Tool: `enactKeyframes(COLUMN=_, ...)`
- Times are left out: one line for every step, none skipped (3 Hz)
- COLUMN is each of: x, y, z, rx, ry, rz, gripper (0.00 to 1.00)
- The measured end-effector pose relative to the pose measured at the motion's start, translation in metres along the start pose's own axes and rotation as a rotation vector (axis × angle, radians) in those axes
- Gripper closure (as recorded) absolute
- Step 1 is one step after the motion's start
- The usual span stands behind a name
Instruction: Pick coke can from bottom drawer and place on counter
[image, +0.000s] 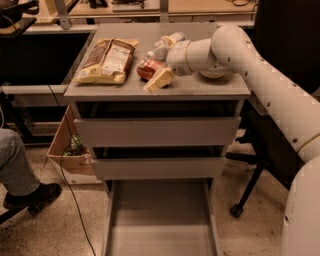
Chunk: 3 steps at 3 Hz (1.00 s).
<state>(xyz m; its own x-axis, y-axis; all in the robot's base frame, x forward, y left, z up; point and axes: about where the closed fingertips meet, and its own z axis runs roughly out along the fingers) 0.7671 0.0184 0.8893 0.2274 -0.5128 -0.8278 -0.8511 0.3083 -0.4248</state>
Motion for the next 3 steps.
enactKeyframes(x=-0.016, y=-0.004, z=-0.055, rx=-0.007, ry=-0.081, rz=-0.019, gripper=0.00)
enactKeyframes(x=-0.019, y=-0.006, z=-0.134, rx=0.029, ry=-0.108, rz=-0.040, gripper=0.00)
enactKeyframes(x=-0.013, y=-0.007, z=-0.155, rx=0.042, ry=-0.104, rz=-0.037, gripper=0.00)
